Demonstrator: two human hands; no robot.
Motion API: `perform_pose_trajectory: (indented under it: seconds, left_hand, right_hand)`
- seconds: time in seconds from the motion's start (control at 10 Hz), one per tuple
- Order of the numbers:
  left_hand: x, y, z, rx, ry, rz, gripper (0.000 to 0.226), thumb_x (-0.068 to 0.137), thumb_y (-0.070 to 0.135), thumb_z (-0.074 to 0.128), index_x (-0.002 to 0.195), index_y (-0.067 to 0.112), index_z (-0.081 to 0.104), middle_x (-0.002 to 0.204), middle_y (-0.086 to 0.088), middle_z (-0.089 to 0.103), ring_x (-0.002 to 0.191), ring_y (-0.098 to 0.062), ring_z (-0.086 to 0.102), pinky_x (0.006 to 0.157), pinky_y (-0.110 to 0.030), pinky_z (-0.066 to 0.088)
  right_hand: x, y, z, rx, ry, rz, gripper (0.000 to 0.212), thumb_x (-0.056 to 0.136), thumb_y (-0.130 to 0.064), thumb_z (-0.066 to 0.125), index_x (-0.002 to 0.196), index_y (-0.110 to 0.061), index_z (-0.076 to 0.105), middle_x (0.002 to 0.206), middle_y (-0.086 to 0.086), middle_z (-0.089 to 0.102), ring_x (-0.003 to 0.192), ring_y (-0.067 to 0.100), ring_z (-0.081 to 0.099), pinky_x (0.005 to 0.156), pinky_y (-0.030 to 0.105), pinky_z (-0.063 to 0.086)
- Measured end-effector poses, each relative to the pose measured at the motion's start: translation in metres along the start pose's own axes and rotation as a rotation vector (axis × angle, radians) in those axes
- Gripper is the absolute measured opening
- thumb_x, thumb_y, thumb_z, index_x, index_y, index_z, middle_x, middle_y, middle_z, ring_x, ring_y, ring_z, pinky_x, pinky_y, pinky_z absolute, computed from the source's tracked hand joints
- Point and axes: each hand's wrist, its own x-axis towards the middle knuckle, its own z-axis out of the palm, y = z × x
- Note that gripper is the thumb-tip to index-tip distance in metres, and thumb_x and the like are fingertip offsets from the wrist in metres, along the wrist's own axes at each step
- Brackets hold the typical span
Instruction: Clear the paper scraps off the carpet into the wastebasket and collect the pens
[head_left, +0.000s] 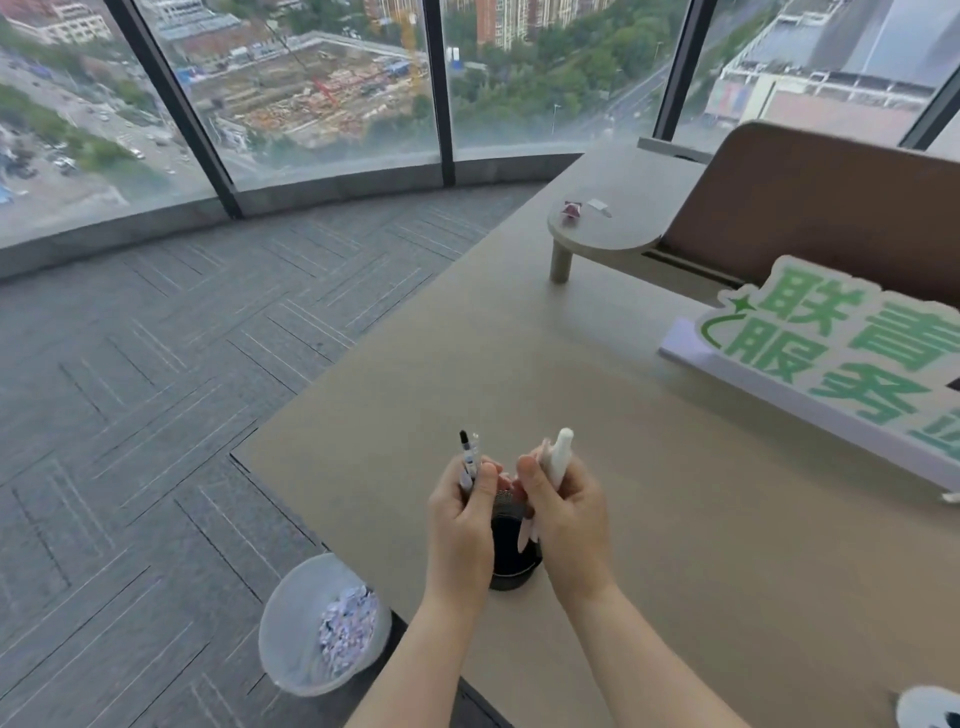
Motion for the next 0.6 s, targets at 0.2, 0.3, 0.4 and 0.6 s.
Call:
perform_pose_trajectory:
  seconds: [0.2,0.3,0.4,0.6]
  left_hand:
    - [0.001,0.02,-0.02,0.033,0.035,0.004,0.024,0.091,0.022,0.052,0.109,0.014,0.065,0.104,0.003,0.068,0.094,-0.006,0.062,0.081,-0.013,0.043]
    - [0.005,0.045,-0.033,0.026,0.055,0.048,0.022,0.092,0.018,0.049,0.104,0.013,0.066,0.106,0.001,0.068,0.102,-0.002,0.06,0.082,-0.006,0.04]
    - [0.004,0.074,-0.05,0.056,0.058,0.117,0.026,0.085,0.026,0.047,0.094,0.013,0.068,0.091,0.0,0.069,0.081,-0.005,0.058,0.072,-0.005,0.041]
    - [-0.006,0.133,-0.103,0.111,0.043,0.202,0.022,0.076,0.036,0.056,0.084,0.021,0.07,0.072,-0.005,0.06,0.071,-0.014,0.045,0.055,-0.013,0.035]
  right_hand:
    - [-0.003,-0.014,-0.003,0.004,0.2,-0.087,0.028,0.09,-0.025,0.049,0.093,-0.006,0.069,0.095,0.011,0.073,0.098,0.025,0.066,0.092,0.035,0.049]
    - [-0.005,-0.032,-0.001,-0.004,0.266,-0.122,0.023,0.087,-0.017,0.049,0.088,-0.007,0.069,0.09,0.01,0.073,0.092,0.025,0.067,0.091,0.038,0.049]
    - [-0.012,-0.052,0.004,0.021,0.278,-0.15,0.024,0.09,0.002,0.05,0.078,-0.009,0.068,0.072,0.004,0.07,0.076,0.027,0.063,0.08,0.042,0.05]
    - [-0.025,-0.102,0.033,0.085,0.152,-0.181,0.051,0.091,0.017,0.04,0.063,-0.014,0.069,0.053,0.005,0.058,0.049,0.016,0.054,0.045,0.022,0.046]
